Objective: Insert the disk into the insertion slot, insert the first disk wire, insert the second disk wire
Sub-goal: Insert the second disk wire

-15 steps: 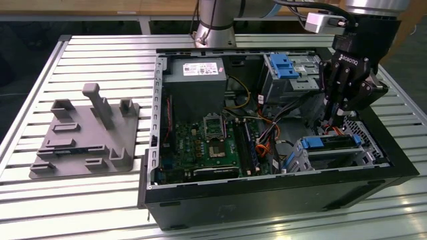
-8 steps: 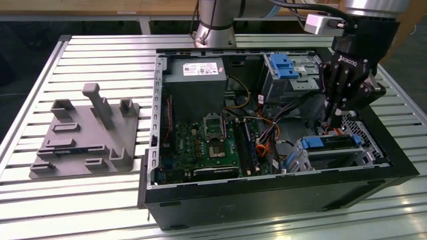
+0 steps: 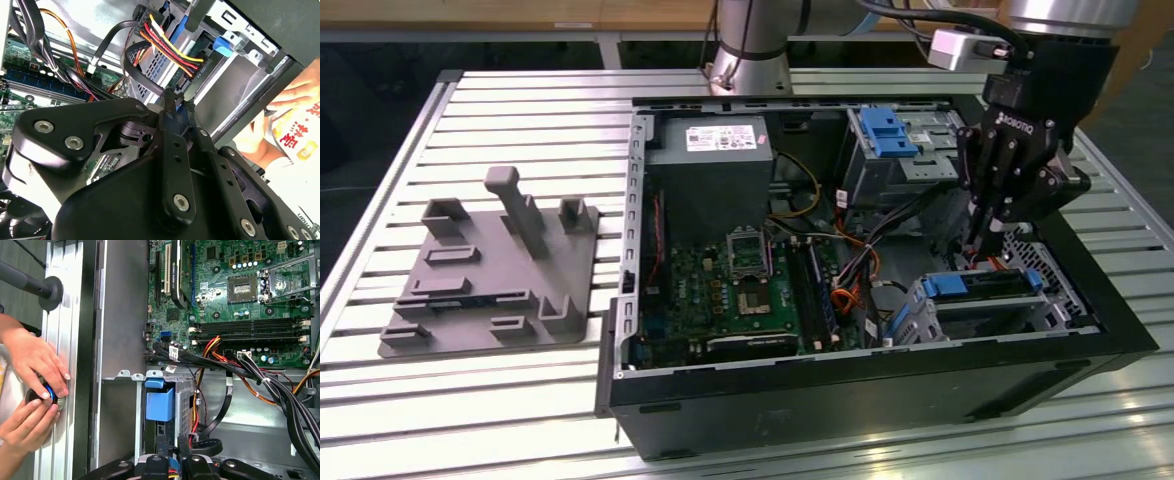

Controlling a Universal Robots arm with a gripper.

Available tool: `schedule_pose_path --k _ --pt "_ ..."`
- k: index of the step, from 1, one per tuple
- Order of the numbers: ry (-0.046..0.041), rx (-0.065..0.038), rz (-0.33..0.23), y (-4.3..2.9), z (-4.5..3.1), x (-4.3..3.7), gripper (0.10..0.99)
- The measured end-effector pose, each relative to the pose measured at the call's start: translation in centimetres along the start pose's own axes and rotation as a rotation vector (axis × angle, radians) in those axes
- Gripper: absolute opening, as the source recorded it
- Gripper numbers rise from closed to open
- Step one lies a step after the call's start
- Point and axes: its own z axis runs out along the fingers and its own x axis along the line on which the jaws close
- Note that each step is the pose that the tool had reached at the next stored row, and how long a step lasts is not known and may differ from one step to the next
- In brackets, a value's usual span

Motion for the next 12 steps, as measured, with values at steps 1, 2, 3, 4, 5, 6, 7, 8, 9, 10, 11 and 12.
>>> schedule_pose_path --k 1,2,3,4,5,6,7,8,9,10,11,12 --pt "-0.0009 0.000 0.000 0.00 -0.01 0.03 0.196" --pt "-0.0031 0.000 0.000 0.00 -0.04 0.05 0.196" --pt "-0.0062 0.000 0.000 0.00 -0.08 0.08 0.196" --pt "-0.0132 0.000 -0.001 0.00 -0.11 0.10 0.196" --pt "-0.0205 0.000 -0.001 0.01 -0.13 0.12 0.196" --pt "-0.0269 0.000 -0.001 0.01 -0.14 0.13 0.196" --pt "-0.0280 0.000 -0.002 0.01 -0.13 0.13 0.196" --pt "-0.0287 0.000 -0.002 0.01 -0.14 0.12 0.196" --pt "-0.0291 0.000 -0.002 0.01 -0.15 0.13 0.196" --pt "-0.0298 0.001 -0.002 0.01 -0.15 0.13 0.196" --pt "-0.0304 0.001 -0.002 0.01 -0.15 0.13 0.196" --pt "-0.0318 0.001 -0.002 0.01 -0.16 0.14 0.196"
